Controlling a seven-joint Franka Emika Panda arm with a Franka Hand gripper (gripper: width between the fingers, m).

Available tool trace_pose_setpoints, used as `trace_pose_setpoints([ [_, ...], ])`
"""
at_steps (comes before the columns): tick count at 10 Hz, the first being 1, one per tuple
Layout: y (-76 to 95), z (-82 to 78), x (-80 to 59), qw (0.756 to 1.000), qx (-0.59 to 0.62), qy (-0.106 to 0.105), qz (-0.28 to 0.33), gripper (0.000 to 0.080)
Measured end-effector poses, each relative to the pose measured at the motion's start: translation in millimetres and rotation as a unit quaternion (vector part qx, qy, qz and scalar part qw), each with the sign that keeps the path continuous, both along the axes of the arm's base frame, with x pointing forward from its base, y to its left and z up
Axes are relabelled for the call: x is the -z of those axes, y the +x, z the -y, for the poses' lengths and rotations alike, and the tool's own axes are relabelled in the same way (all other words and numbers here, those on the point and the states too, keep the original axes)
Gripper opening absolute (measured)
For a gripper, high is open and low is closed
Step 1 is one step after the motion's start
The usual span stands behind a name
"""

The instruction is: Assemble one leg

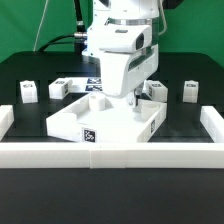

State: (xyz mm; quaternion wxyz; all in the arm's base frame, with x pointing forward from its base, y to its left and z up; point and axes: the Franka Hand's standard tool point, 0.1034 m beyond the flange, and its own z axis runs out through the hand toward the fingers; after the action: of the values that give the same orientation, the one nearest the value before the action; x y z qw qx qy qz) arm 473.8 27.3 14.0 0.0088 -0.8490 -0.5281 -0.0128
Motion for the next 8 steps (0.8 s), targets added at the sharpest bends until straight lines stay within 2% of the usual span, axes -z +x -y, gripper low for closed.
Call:
trace_pose_setpoints([
  [5, 0.0, 0.0, 0.0, 1.000, 0.000, 0.000, 0.000, 0.0057],
  [7, 2.0, 3.9, -0.6, 0.999, -0.046, -0.001, -0.002, 0.0057],
  [8, 6.5, 1.1, 0.1, 0.997, -0.074, -0.001, 0.000, 0.0057],
])
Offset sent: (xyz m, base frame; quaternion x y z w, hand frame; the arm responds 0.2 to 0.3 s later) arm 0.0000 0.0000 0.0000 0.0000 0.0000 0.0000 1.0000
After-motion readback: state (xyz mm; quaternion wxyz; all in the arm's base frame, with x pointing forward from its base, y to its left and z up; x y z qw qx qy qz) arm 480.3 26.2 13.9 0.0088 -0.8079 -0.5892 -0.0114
